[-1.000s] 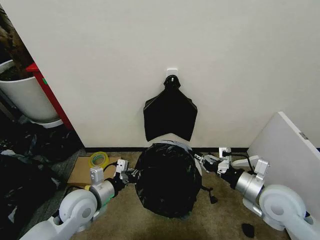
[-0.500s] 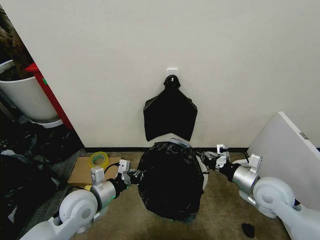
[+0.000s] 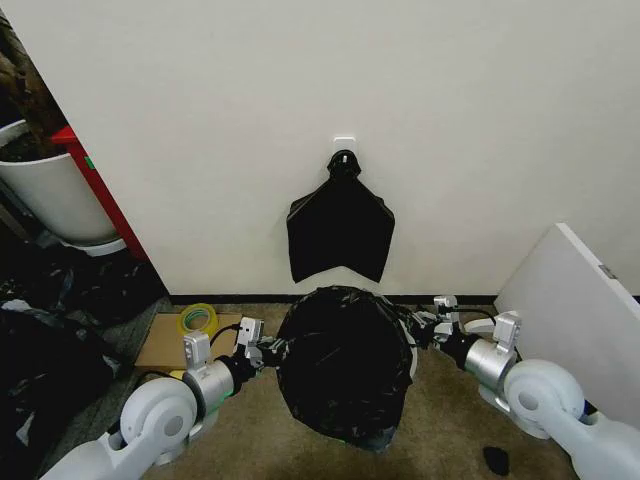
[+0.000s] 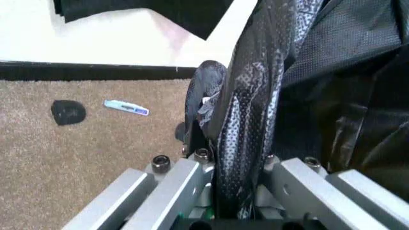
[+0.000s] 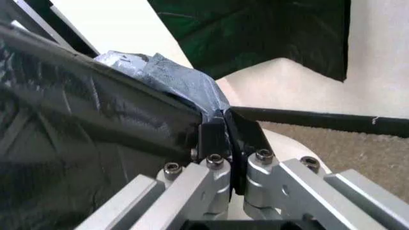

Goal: Place the garbage bag over the trash bin.

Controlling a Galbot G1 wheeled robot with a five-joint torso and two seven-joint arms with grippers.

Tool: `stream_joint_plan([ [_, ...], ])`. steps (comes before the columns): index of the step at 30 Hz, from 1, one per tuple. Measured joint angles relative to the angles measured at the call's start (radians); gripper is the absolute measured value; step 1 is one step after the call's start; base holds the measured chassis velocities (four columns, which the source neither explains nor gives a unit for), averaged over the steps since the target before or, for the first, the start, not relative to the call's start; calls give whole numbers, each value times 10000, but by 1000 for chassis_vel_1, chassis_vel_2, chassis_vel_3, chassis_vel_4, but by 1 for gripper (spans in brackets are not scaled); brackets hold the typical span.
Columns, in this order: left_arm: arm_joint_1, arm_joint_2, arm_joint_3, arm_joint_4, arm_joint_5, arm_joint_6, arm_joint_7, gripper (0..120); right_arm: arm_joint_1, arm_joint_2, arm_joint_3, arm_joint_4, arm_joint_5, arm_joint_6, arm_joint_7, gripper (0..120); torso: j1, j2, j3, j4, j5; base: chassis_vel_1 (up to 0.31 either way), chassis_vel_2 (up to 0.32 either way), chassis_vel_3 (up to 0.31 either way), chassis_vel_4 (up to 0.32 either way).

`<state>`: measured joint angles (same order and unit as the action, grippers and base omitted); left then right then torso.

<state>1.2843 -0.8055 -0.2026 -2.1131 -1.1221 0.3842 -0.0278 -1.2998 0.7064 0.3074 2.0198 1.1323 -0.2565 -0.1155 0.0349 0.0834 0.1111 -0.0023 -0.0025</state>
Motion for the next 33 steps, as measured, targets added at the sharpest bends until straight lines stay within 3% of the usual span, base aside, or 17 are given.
stream_joint_plan([
  [5,0,-169,-9,41,-182,99,-362,1,-222,29,285,-30,-115,174,264,13,0,0,0,0,-1,0,0,0,0],
  [9,34,-256,-30,85,-223,205,-557,1,-447,91,950,-58,241,229,692,34,0,0,0,0,-1,0,0,0,0],
  [15,31,-373,-2,129,-216,272,-745,1,-728,247,1555,30,610,277,906,52,0,0,0,0,3,0,0,0,0],
  [20,18,-731,65,258,-175,214,-1735,1,-1222,498,2323,645,882,265,1450,70,0,0,0,-1,0,0,0,0,0],
  [24,52,-1290,156,348,313,-427,-2956,1,-1544,759,2380,1795,130,-77,2183,85,0,0,0,2,-2,0,0,0,0],
  [28,16,-1641,390,429,1328,-906,-3439,1,-1936,1135,1733,3290,-1089,-751,2922,81,0,0,-1,0,-2,0,0,0,0],
  [33,-291,-1865,1070,478,2503,-1214,-3404,1,-1958,1508,405,3979,-2837,-1289,3432,59,0,0,-1,1,-2,0,0,0,0],
])
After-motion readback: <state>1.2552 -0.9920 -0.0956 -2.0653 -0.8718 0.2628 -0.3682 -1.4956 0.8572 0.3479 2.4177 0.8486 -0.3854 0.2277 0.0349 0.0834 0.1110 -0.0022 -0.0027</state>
